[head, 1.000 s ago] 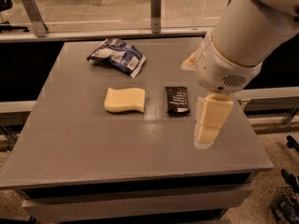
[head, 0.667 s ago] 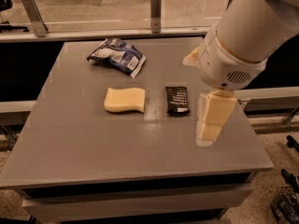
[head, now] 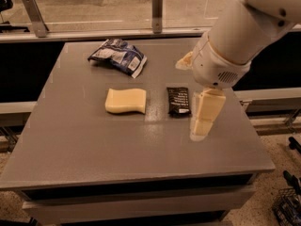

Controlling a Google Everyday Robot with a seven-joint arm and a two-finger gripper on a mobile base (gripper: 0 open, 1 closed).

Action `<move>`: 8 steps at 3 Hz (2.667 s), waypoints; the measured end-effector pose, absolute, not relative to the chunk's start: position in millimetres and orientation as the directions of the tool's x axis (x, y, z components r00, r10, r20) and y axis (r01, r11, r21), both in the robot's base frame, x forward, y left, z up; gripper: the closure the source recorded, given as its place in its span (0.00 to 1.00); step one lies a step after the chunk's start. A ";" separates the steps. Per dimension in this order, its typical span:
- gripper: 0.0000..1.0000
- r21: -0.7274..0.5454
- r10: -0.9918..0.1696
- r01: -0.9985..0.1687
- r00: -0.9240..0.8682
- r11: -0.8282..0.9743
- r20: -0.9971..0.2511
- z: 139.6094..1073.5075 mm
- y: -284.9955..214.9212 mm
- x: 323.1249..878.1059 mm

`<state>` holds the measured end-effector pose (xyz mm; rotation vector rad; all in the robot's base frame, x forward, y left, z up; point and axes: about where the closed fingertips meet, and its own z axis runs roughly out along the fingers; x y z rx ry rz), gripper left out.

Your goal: Pick sponge

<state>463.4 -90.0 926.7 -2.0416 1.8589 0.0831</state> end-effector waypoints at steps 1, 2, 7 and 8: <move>0.00 -0.188 -0.942 -0.978 0.148 -0.093 -0.303 903.1 -77.9 476.8; 0.00 -0.148 -0.936 -0.981 0.169 -0.128 -0.310 883.8 -64.2 484.2; 0.00 -0.122 -0.895 -0.935 0.353 -0.332 -0.271 854.9 31.1 529.7; 0.00 -0.135 -0.885 -0.922 0.386 -0.363 -0.259 855.3 43.1 542.6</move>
Offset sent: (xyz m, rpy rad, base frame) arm 0.0309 0.0410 -0.0674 0.0064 0.1455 0.1163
